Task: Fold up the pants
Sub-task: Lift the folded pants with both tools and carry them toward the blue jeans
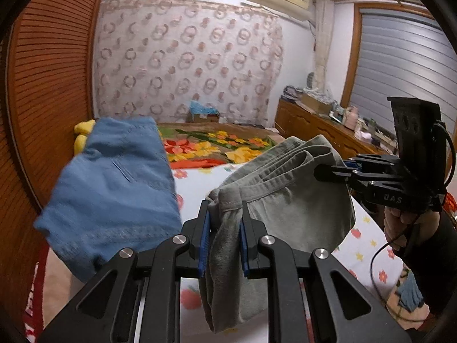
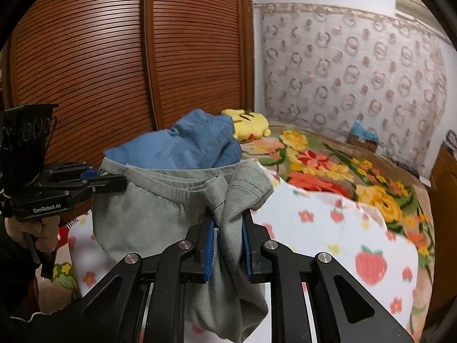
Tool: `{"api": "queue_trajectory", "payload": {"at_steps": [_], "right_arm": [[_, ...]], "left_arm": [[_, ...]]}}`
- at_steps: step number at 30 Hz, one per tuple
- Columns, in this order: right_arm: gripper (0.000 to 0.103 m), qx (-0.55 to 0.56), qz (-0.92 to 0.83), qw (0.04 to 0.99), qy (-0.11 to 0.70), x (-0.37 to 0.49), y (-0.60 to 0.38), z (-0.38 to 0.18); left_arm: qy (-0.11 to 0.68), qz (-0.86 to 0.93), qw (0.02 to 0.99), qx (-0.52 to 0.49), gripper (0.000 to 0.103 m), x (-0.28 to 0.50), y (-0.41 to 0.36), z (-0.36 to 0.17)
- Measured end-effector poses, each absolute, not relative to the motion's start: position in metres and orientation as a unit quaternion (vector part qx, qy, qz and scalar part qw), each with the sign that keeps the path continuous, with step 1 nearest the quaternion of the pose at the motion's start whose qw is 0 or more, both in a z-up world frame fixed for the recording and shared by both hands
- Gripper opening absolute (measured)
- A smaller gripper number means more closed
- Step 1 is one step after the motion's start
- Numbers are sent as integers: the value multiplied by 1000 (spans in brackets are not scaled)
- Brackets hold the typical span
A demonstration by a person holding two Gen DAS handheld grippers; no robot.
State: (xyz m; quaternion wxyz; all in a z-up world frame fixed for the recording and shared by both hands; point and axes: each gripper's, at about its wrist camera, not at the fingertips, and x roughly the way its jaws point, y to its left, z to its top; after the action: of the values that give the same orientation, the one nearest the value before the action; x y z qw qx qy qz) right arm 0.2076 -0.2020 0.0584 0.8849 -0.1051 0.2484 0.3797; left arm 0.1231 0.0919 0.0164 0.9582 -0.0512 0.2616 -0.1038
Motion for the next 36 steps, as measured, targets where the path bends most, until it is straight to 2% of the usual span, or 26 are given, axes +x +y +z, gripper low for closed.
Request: {"api": "queue_trajectory", "payload": {"at_steps": [10,25,36], "right_arm": [[17,-136,416,871,221,278,-151,94],[17,-215,450,837,225,375,-37,75],[17,-230,490,817,196,395,16,63]], "left_arm": [[243,-50,967,-59,19,160,145,42],[260,18,959,-106,19,183,207,7],[246,36,958,-145,19,165,220,2]]}}
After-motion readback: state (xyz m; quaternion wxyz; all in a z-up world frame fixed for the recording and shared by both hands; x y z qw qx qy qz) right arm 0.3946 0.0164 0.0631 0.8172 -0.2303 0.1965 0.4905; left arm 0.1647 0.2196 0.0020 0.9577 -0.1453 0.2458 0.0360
